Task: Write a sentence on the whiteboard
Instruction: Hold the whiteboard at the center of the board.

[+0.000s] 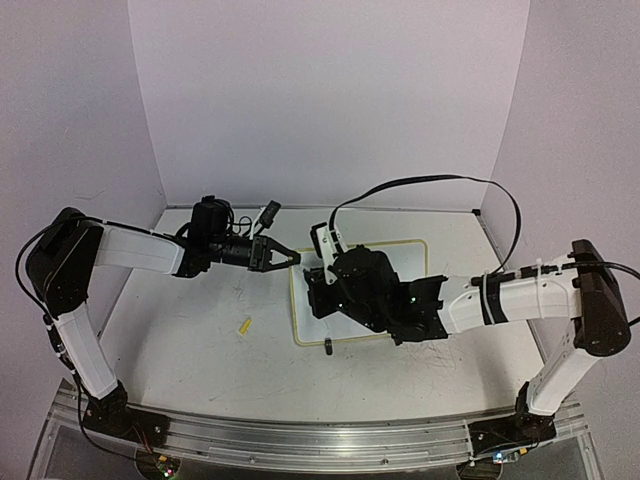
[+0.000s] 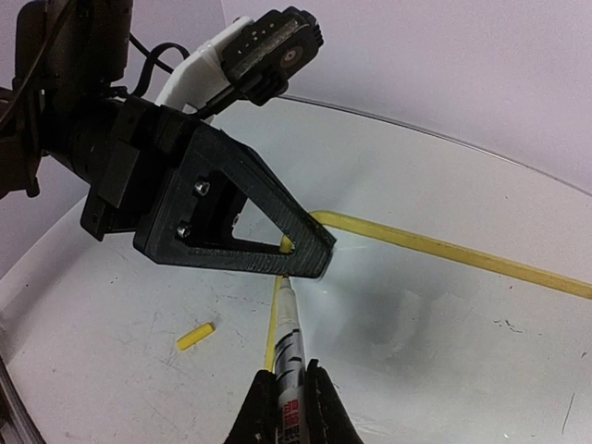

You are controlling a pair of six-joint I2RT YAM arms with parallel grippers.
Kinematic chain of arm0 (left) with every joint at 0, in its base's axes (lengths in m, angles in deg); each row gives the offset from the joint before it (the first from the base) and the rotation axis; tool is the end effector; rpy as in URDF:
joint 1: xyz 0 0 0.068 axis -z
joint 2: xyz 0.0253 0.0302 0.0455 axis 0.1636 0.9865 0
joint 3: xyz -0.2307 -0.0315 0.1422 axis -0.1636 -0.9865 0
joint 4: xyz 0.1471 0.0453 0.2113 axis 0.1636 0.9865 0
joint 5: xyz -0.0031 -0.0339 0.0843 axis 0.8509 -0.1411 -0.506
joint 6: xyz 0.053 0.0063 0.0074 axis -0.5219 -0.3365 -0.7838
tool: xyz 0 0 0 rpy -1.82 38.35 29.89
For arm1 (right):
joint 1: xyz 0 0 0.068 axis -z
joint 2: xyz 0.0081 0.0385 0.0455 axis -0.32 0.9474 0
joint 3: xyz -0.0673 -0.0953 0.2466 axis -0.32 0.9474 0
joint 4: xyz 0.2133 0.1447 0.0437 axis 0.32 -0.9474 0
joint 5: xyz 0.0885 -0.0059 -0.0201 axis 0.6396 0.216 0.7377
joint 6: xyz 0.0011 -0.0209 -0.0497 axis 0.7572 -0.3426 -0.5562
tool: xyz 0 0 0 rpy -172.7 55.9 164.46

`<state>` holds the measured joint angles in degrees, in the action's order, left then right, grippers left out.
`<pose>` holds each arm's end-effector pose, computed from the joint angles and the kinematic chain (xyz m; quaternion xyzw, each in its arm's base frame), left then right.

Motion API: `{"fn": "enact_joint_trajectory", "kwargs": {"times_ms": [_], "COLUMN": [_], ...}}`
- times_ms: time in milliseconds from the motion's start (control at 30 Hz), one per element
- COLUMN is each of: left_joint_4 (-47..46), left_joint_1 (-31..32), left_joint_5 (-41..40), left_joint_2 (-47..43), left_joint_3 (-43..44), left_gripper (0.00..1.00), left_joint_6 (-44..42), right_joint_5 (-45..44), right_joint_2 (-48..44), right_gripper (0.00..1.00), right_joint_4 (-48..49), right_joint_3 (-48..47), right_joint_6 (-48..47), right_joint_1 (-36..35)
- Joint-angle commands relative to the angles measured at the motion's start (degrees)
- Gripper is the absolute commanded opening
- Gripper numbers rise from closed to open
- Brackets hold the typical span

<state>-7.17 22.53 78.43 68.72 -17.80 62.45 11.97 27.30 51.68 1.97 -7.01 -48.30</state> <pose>0.3077 -0.2257 0.2157 0.2768 0.7234 -0.5796 0.2532 0.1643 0.3516 0.2559 -0.2480 0.7725 0.2500 0.5284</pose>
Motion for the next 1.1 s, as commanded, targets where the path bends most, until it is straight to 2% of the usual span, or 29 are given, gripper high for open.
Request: {"fn": "enact_joint_trajectory", "kwargs": {"times_ms": [0,800,1067], "left_joint_4": [-2.82,-2.93,-2.88], "left_joint_1": [0.23,0.22,0.27], "left_joint_5": [0.63,-0.14,-0.44], "left_joint_2": [-0.46,-0.67,-0.66], "left_joint_3": [-0.32,-0.78,-0.98], "left_gripper": [0.14,0.06,0.05], "left_joint_6": [-0.83,-0.92,-1.41], "right_joint_5": [-1.05,-3.41,-0.69], "right_joint_2": [0.83,0.93,-4.24], "right_gripper": [0.0,0.0,0.0], "right_joint_4": [-0.33,0.02,7.2], "right_joint_3": [-1.69,-1.66,4.35], "right_joint_6": [0.36,1.2,-0.07], "right_joint_1": [-0.46,-0.65,-1.18]}}
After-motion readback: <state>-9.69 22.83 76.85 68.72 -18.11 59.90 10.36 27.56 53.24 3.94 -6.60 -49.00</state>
